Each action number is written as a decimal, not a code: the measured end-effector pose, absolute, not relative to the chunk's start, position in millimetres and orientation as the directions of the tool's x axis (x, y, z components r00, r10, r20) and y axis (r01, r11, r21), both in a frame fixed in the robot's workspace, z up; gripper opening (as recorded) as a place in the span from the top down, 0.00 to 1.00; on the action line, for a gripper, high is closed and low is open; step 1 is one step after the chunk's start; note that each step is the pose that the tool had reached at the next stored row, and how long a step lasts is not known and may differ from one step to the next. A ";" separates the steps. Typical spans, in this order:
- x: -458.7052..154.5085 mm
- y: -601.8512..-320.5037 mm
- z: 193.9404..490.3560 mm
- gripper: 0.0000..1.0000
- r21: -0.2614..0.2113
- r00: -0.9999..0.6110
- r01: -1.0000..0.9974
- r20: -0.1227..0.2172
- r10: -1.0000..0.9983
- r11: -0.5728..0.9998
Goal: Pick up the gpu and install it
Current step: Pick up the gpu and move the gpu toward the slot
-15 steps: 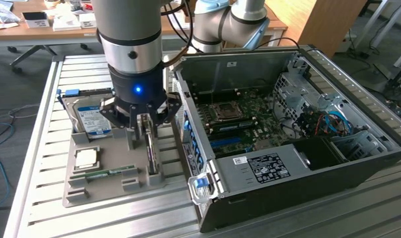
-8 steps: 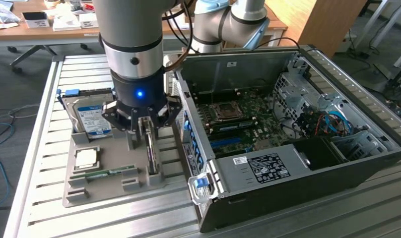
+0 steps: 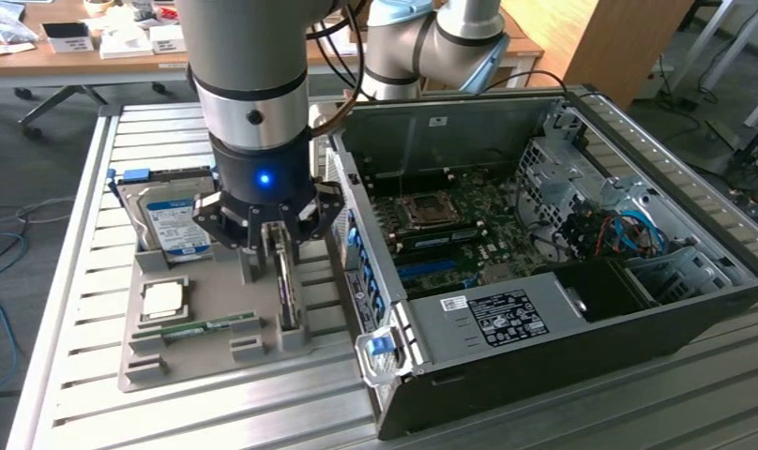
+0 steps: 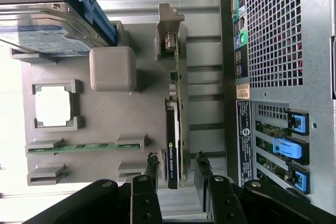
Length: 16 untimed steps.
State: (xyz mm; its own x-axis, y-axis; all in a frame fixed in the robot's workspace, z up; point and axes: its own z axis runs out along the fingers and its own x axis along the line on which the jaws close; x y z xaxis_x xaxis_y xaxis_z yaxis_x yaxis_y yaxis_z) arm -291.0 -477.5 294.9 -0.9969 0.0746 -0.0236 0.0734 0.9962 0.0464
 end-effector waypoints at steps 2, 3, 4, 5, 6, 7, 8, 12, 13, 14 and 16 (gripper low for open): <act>-291.0 -477.6 293.5 0.58 0.046 -0.997 0.073 -0.024 0.075 0.996; -291.0 -477.6 292.7 0.58 0.046 -0.997 0.073 -0.023 0.075 0.996; -291.0 -477.6 291.6 0.58 0.046 -0.997 0.073 -0.024 0.075 0.996; -291.0 -477.5 290.6 0.58 0.046 -0.997 0.074 -0.024 0.075 0.996; -290.8 -477.5 289.8 0.58 0.046 -0.997 0.074 -0.023 0.075 0.996; -290.4 -477.5 289.0 0.58 0.046 -0.997 0.074 -0.023 0.075 0.996; -290.0 -477.5 288.3 0.58 0.046 -0.997 0.073 -0.023 0.075 0.996; -289.0 -477.5 283.0 0.58 0.046 -0.997 0.074 -0.023 0.075 0.996; -288.8 -477.5 281.3 0.58 0.046 -0.997 0.074 -0.023 0.075 0.996; -288.7 -477.5 279.5 0.58 0.046 -0.997 0.073 -0.023 0.075 0.996; -288.6 -477.4 276.0 0.58 0.046 -0.997 0.073 -0.023 0.075 0.996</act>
State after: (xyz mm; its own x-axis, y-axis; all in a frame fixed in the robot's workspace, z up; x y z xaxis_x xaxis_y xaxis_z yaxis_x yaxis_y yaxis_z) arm -288.6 -477.4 276.0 -0.9969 0.0746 -0.0234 0.0735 0.9962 0.0462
